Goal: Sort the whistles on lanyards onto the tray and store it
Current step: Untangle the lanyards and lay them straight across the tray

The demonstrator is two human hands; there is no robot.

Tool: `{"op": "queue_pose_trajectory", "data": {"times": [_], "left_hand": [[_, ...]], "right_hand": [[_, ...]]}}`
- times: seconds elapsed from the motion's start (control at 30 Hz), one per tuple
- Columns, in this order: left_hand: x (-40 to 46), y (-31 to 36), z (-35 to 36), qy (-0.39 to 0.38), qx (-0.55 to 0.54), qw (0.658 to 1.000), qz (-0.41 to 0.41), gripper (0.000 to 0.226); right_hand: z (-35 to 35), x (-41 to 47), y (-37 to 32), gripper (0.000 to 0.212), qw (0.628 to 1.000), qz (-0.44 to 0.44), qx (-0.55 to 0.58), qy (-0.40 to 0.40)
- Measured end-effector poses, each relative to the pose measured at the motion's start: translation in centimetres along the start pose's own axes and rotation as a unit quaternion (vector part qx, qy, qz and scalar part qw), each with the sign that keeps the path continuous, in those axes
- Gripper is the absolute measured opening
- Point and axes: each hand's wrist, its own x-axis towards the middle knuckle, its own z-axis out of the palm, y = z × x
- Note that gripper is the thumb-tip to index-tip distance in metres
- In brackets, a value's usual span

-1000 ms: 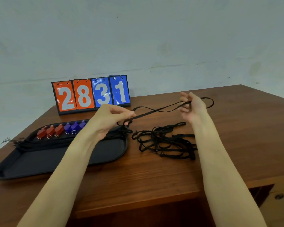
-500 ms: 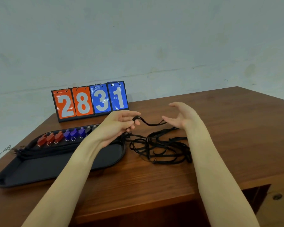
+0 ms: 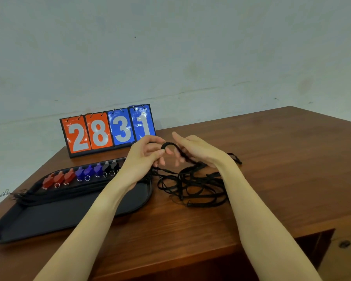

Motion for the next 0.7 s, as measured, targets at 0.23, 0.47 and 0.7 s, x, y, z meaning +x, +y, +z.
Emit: {"op": "queue_pose_trajectory", "data": {"times": [0.23, 0.47, 0.7], "left_hand": [[-0.8, -0.6, 0.8, -0.144, 0.064, 0.987, -0.036, 0.016], [-0.7, -0.4, 1.2, -0.002, 0.092, 0.996, -0.001, 0.041], [-0.9, 0.6, 1.2, 0.065, -0.188, 0.976, -0.083, 0.043]], "right_hand": [[-1.4, 0.0, 0.2, 0.047, 0.973, -0.073, 0.197, 0.09], [-1.6, -0.2, 0.4, 0.035, 0.983, -0.082, 0.163, 0.033], [-1.2, -0.4, 0.1, 0.035, 0.987, -0.099, 0.125, -0.023]]}}
